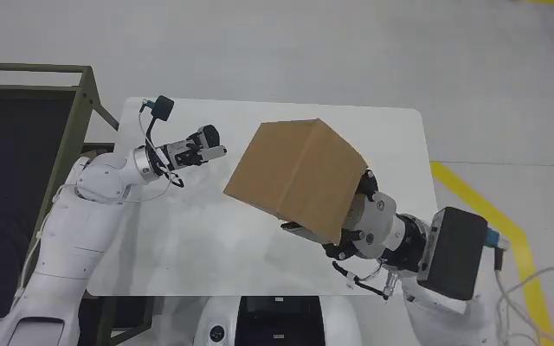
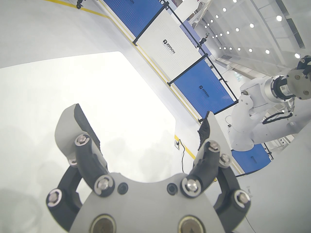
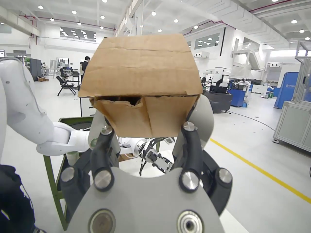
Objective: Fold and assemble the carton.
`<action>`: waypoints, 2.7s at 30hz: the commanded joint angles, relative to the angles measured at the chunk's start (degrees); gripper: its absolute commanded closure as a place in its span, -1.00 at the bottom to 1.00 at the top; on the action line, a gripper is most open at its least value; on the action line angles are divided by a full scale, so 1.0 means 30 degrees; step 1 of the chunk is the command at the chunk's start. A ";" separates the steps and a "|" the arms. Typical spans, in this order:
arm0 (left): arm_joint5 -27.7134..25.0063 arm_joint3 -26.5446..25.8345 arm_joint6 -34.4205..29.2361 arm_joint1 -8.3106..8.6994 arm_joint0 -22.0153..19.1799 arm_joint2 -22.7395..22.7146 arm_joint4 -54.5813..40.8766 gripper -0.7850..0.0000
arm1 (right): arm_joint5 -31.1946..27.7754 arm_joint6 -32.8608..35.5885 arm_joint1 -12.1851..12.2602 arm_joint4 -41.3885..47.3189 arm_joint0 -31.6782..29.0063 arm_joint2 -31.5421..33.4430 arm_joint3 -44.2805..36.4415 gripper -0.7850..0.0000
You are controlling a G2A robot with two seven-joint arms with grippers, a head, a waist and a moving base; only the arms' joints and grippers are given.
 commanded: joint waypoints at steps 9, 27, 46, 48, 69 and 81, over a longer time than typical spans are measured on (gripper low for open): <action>0.0000 0.0000 0.0000 0.0000 0.0000 0.0000 0.0000 -1.00 | -0.3963 0.1239 0.0559 -0.2171 -0.1768 -0.0740 0.2619 1.00; 0.0000 0.0000 0.0000 0.0000 0.0000 0.0000 0.0000 -1.00 | -0.4584 0.0544 0.0698 -0.4841 -0.1473 -0.2722 0.5259 1.00; 0.0000 0.0000 0.0000 0.0000 0.0000 0.0000 0.0000 -1.00 | -0.4471 -0.2992 0.1132 -1.1431 0.1066 -0.4772 1.2639 1.00; 0.0000 0.0000 0.0000 0.0000 0.0000 0.0000 0.0000 -1.00 | -0.3791 -0.3258 0.1079 -1.1860 0.1421 -0.5180 1.3514 1.00; 0.0000 0.0000 0.0000 0.0000 0.0000 0.0000 0.0000 -1.00 | -0.2496 -0.5254 0.0737 -1.1189 0.4854 -0.6845 1.9839 -0.04; 0.0000 0.0000 0.0000 0.0000 0.0000 0.0000 0.0000 -1.00 | -0.2571 -0.5375 0.1120 -1.1136 0.4416 -0.6492 1.9083 -1.00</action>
